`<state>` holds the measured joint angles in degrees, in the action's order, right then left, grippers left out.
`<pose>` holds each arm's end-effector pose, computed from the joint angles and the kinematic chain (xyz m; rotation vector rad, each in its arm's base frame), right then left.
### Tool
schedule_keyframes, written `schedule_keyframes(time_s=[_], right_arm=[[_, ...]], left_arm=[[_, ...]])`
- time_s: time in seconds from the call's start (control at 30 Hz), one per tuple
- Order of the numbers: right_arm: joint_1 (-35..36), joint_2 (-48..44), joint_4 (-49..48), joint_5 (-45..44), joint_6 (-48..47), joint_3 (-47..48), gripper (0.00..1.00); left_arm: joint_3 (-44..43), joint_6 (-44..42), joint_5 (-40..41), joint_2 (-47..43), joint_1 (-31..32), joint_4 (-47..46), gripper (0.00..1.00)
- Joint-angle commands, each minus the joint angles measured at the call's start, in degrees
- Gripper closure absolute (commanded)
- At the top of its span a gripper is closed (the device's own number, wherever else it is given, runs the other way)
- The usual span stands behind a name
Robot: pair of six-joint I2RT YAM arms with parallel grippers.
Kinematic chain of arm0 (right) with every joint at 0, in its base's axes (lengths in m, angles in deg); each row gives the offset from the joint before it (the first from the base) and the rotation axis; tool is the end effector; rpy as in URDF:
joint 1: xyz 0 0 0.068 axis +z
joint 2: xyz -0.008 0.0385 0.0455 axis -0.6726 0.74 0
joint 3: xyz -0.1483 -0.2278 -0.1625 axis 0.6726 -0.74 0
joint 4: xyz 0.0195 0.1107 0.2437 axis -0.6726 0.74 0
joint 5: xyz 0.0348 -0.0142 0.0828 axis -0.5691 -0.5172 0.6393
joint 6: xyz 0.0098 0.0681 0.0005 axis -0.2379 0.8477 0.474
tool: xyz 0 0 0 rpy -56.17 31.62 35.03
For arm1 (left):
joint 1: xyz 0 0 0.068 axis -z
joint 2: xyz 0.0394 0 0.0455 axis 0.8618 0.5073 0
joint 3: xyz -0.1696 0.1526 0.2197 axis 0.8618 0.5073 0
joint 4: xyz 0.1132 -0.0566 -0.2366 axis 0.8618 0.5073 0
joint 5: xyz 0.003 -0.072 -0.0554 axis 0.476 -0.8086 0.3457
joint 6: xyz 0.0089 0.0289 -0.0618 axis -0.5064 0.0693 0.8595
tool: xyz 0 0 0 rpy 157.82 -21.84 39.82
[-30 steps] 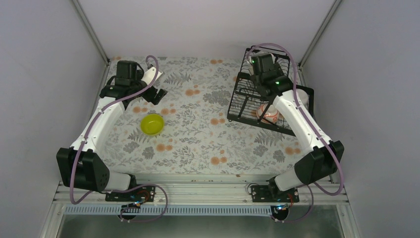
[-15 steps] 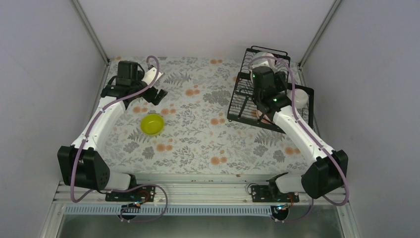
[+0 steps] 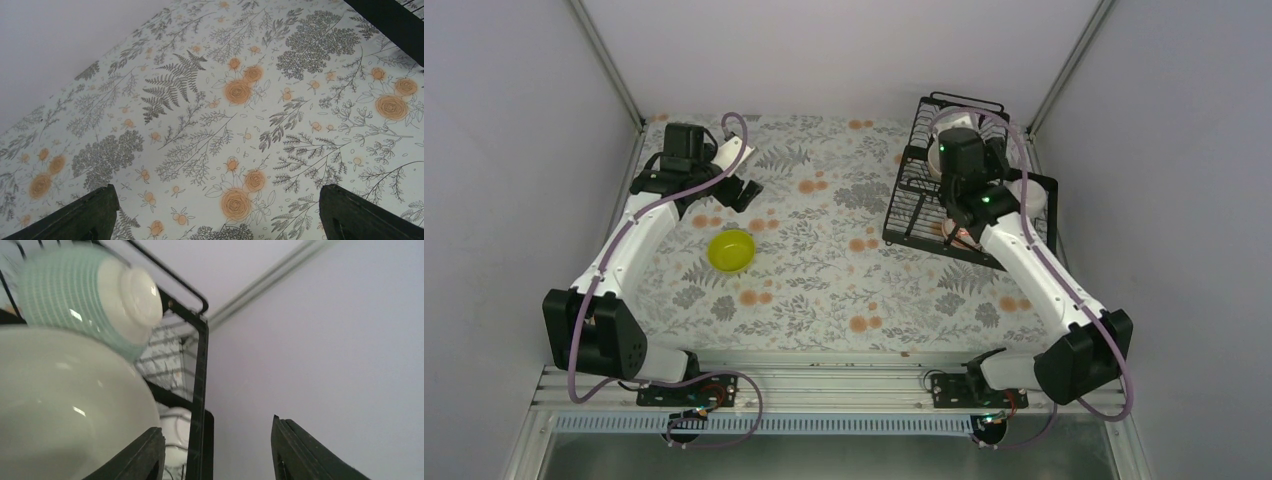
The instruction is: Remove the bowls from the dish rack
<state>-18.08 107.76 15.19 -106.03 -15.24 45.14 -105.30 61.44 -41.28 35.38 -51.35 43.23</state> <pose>0.2897 0.0806 0.3973 -0.2571 1.9472 -0.9686 0.3156 -0.0622 0.3504 0.8508 2.1219 -0.1794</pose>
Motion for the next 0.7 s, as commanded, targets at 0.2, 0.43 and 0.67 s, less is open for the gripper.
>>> schedule_keyframes(time_s=[0.2,0.43,0.67], right_arm=[[-2.0,5.0,28.9,33.0,7.7,26.3,0.44],[-3.8,10.4,38.0,43.7,4.4,33.2,0.68],[-8.6,16.1,43.8,51.5,3.0,40.5,0.70]], left_arm=[[-0.6,-2.4,-0.4,-2.0,0.8,0.8,0.00],[-2.9,-4.0,-1.6,-2.3,1.6,4.4,0.00],[-2.0,-5.8,-0.9,-3.6,1.7,5.7,0.00]])
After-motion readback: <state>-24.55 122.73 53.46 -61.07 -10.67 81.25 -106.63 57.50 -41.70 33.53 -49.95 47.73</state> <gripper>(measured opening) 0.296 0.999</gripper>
